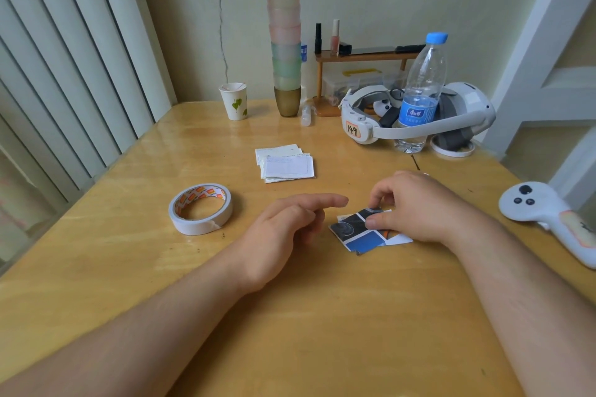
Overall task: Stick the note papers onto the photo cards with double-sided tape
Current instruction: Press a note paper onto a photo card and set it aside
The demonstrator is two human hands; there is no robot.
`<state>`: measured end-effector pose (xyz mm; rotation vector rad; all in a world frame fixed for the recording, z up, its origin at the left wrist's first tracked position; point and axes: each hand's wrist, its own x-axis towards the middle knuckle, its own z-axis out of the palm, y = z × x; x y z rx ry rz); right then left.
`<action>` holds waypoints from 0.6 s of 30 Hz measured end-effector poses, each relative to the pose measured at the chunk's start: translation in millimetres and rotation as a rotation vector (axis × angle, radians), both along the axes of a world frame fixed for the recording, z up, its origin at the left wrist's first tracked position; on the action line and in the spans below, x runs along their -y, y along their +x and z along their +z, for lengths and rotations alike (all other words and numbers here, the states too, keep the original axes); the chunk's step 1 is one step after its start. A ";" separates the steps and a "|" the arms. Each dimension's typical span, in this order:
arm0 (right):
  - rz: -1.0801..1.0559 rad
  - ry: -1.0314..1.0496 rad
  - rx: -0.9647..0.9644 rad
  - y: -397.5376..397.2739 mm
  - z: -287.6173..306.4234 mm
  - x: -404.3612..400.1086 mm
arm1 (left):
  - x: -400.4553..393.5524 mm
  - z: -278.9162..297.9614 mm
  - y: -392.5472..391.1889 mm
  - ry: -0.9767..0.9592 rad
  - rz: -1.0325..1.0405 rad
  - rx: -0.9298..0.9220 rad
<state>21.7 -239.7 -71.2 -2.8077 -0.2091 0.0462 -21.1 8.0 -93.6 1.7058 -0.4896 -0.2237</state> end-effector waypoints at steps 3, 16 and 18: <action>0.008 0.052 -0.015 -1.7 -1.5 -0.8 | -0.6 0.6 -0.2 0.008 -0.001 0.006; 0.041 0.164 -0.008 -4.3 -3.9 -4.4 | -0.1 -0.5 0.5 0.012 0.011 -0.001; 0.051 0.150 -0.020 -4.9 -3.3 -5.3 | -0.1 -0.7 0.8 0.013 0.012 0.001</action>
